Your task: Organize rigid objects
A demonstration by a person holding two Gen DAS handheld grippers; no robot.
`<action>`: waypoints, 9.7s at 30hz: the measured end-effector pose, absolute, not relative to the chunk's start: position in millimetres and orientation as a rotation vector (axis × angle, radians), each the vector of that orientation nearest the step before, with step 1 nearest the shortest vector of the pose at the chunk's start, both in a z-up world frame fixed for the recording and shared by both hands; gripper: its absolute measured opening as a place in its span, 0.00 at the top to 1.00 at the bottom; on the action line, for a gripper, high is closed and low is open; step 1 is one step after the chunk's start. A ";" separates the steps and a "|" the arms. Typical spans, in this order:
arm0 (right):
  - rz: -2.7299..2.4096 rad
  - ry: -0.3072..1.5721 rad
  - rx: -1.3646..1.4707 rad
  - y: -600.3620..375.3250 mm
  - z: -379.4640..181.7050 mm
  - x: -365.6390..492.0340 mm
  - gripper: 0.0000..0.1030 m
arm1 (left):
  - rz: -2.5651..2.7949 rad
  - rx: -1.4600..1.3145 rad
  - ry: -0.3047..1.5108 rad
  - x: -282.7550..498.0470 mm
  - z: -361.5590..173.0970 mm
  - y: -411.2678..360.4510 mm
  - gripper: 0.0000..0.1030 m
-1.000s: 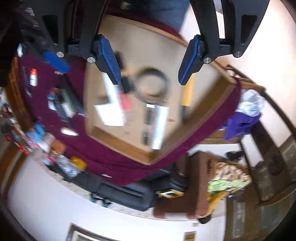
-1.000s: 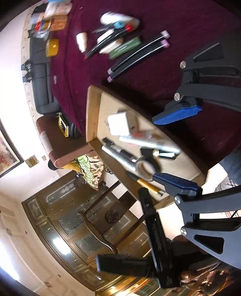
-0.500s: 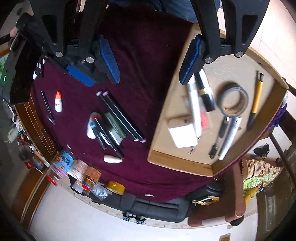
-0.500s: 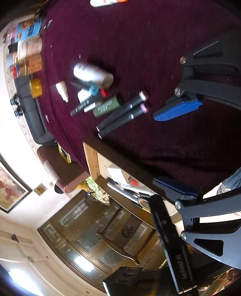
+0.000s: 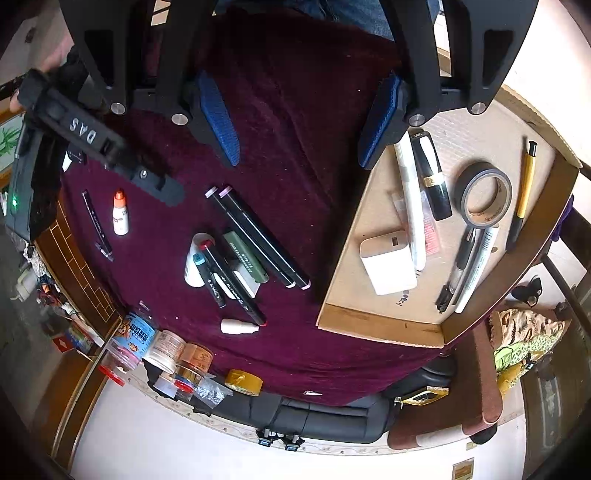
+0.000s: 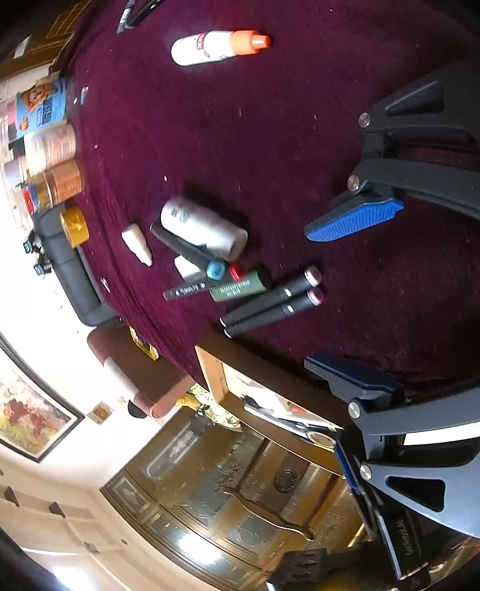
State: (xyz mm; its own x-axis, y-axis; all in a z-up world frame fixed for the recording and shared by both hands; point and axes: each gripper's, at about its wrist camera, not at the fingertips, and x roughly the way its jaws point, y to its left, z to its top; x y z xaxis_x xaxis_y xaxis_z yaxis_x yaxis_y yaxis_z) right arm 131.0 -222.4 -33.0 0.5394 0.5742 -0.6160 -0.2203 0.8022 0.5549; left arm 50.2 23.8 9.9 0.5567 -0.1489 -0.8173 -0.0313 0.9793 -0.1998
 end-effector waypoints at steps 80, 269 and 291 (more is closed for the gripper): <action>0.301 1.027 0.485 -246.9 -49.7 242.1 0.63 | -0.110 -0.094 1.054 168.2 1.3 -4.3 0.38; 0.600 1.049 0.047 -142.9 -48.5 212.1 0.85 | -0.191 -0.127 1.010 127.7 21.1 18.5 0.09; 0.648 1.126 0.247 -162.3 -53.2 224.2 0.85 | -0.250 -0.080 1.245 199.3 -12.9 13.9 0.44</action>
